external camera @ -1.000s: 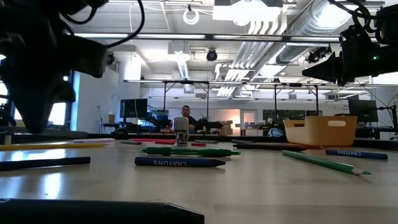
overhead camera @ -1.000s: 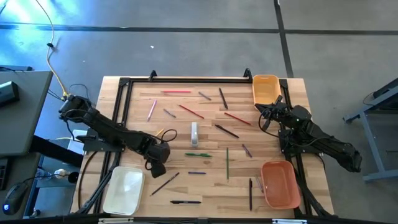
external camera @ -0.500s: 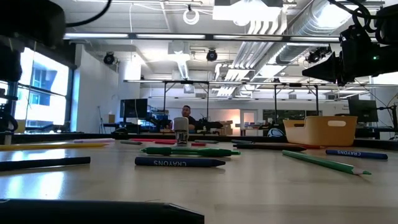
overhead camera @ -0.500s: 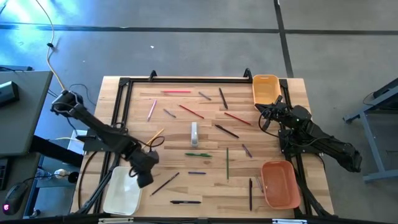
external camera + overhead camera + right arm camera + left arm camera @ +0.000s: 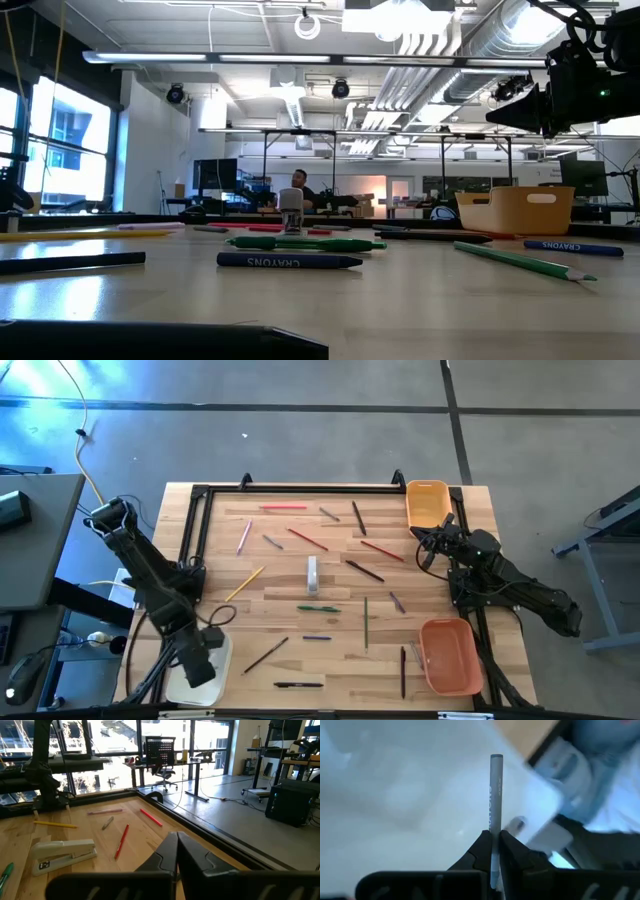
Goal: Sort crayons/erasers/pens/pencils in bins
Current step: Put the gray crayon into the white bin, then put the red pencil into the yellow bin
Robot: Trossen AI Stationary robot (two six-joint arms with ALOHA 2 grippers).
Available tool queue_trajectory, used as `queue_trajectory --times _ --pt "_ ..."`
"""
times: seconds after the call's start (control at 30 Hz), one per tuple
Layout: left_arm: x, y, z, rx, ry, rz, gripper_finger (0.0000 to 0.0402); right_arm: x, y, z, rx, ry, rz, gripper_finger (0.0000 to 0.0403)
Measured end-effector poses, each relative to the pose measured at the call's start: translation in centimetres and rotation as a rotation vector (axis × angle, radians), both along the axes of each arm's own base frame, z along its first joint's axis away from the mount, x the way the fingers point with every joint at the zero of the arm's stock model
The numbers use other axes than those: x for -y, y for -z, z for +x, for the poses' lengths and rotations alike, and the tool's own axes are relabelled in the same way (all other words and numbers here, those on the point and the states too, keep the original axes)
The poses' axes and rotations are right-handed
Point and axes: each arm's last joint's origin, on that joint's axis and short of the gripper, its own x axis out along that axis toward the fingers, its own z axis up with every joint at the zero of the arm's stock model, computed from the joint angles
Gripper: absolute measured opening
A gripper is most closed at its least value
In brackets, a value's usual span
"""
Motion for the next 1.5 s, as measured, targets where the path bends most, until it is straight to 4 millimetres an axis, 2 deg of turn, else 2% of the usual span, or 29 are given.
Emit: queue_trajectory --times 0.2,0.37,0.5,0.7,0.9,1.03,1.3,1.5 --pt "0.9 0.6 -2.1 0.002 -0.129 0.150 0.0005 0.0 0.0 0.0 0.000 0.000 0.000 0.0000" --pt "1.2 2.1 -2.9 -0.025 -0.133 0.215 0.0005 0.0 0.0 0.0 0.000 0.000 0.000 0.0000" --pt "1.1 3.4 -3.0 -0.043 -0.134 0.283 0.0008 0.0 0.0 0.0 -0.001 0.000 0.000 0.0000" --pt "1.3 3.5 -2.9 -0.033 -0.138 0.276 0.0046 0.0 0.0 0.0 0.000 0.000 0.000 0.0000" --pt "1.0 2.9 -3.1 -0.016 -0.093 0.259 0.0090 0.0 0.0 0.0 0.000 0.001 0.000 0.0000" --pt "0.7 2.2 -3.2 0.028 -0.046 0.233 0.0098 0.0 0.0 0.0 0.000 0.000 0.000 0.0000" --pt "0.0 -2.2 -2.6 0.268 0.128 0.299 0.0052 0.0 0.0 0.0 0.000 0.000 0.000 0.0000" --pt "-2.0 -3.4 -0.9 0.589 0.214 0.477 0.0005 0.0 0.0 0.0 0.000 0.000 0.000 0.0000"
